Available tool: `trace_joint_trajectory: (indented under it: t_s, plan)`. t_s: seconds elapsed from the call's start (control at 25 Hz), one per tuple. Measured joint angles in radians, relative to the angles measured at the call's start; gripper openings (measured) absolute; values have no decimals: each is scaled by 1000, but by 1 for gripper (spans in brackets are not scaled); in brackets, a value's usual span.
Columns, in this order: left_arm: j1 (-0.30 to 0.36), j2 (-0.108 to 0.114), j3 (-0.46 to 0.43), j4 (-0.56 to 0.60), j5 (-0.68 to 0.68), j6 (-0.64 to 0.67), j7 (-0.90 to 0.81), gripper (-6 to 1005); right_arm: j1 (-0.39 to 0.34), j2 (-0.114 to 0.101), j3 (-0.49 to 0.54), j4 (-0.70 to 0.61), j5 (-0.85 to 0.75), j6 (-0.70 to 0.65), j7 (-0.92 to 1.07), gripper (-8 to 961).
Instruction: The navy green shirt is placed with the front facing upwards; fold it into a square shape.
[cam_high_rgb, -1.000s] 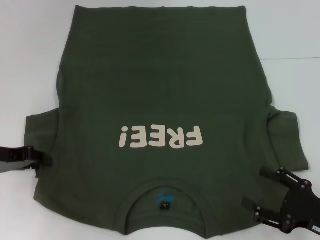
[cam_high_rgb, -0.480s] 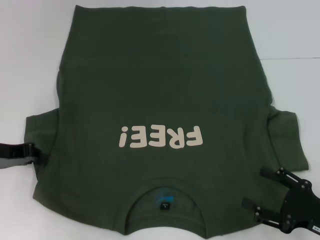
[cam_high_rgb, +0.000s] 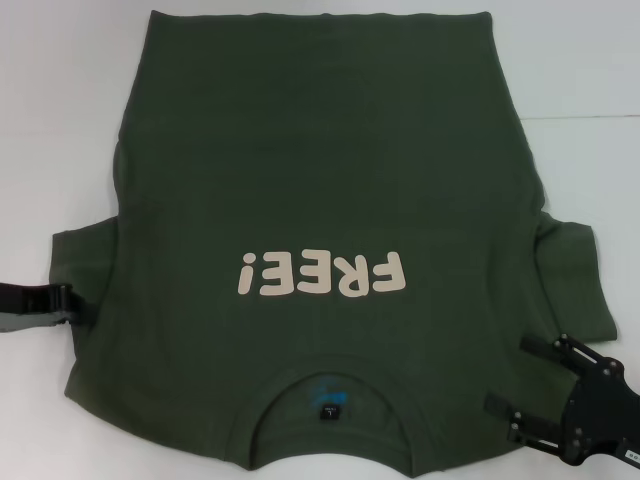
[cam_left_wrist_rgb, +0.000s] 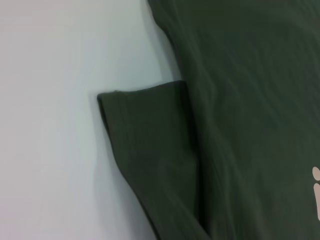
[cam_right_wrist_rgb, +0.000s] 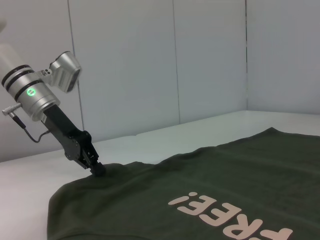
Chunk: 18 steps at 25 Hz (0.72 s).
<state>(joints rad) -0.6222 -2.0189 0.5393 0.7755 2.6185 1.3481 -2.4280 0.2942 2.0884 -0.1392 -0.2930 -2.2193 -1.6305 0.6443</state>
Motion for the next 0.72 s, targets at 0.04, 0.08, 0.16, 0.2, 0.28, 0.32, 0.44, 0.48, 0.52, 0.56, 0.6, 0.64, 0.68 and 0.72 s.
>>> trace_joint_trajectory:
  t_s: [0.04, 0.08, 0.16, 0.2, 0.28, 0.32, 0.44, 0.48, 0.52, 0.56, 0.6, 0.64, 0.68, 0.72]
  plan:
    - [-1, 0, 0, 0, 0, -1, 5, 58, 1, 0, 0, 0, 0, 0, 0, 915]
    - [-2, -1, 1, 1, 0, -2, 11, 58, 2, 1, 0, 0, 0, 0, 0, 915]
    - [-4, -3, 1, 1, 3, -8, 16, 59, 3, 1, 2, 0, 0, 0, 0, 916]
    - [-5, -4, 2, 1, 4, -12, 16, 59, 4, 1, 2, 0, 0, 0, 0, 916]
    - [-4, -8, 1, 1, 4, -21, 16, 59, 6, 1, 3, 0, 0, 0, 0, 916]
    - [-4, -9, 0, 2, 2, -23, 16, 60, 7, 1, 3, 0, 0, 0, 1, 916]
    - [-3, -11, -3, 5, 2, -24, 16, 58, 8, 1, 2, 0, 0, 0, 1, 915]
    - [-3, -11, -5, 5, 2, -24, 15, 56, 8, 1, 3, 0, 0, 0, 1, 915]
    - [-3, -11, -8, 6, 1, -24, 14, 53, 8, 1, 3, 0, 0, 0, 1, 915]
    - [-2, -10, -9, 8, -2, -24, 13, 51, 9, 1, 3, 0, 0, 1, 1, 915]
    - [-1, -9, -11, 11, -7, -24, 12, 49, 9, 1, 4, 0, 0, 1, 1, 915]
    - [1, -9, -11, 15, -12, -25, 12, 50, 9, 1, 4, 0, 0, 1, 1, 916]
    - [1, -9, -11, 15, -12, -25, 12, 51, 10, 1, 4, 0, 0, 1, 1, 916]
    - [3, -7, -13, 20, -20, -24, 11, 52, 10, 1, 4, 0, 1, 1, 1, 916]
